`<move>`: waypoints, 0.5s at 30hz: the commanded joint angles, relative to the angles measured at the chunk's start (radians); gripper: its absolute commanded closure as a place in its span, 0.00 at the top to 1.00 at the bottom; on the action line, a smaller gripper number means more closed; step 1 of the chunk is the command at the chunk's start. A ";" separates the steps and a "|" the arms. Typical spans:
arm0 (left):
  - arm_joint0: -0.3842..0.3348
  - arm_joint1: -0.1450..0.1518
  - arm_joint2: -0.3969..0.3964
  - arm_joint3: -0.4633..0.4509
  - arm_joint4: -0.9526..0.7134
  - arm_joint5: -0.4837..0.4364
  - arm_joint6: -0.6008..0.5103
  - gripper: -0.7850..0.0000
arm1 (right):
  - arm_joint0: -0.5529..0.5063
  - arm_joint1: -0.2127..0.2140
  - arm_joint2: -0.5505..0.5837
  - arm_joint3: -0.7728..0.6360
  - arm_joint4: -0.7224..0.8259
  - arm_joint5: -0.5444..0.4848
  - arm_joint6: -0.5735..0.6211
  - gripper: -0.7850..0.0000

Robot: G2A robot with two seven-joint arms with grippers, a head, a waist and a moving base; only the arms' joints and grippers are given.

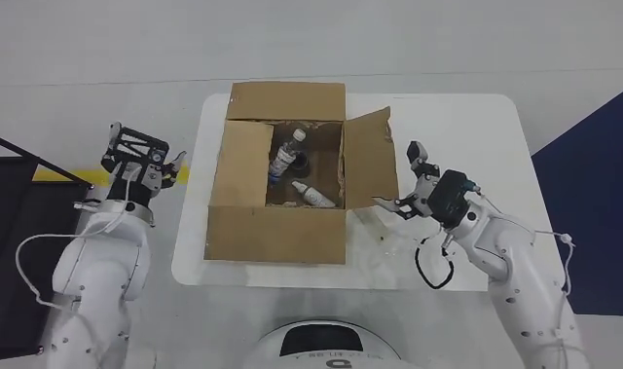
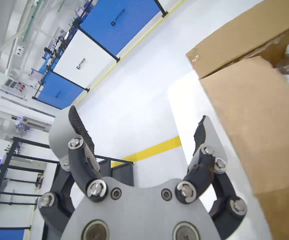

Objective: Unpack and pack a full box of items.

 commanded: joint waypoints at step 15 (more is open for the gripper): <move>-0.114 0.002 0.004 0.426 -0.175 -0.094 0.136 1.00 | 0.087 -0.010 -0.141 -0.017 -0.032 0.044 0.129 1.00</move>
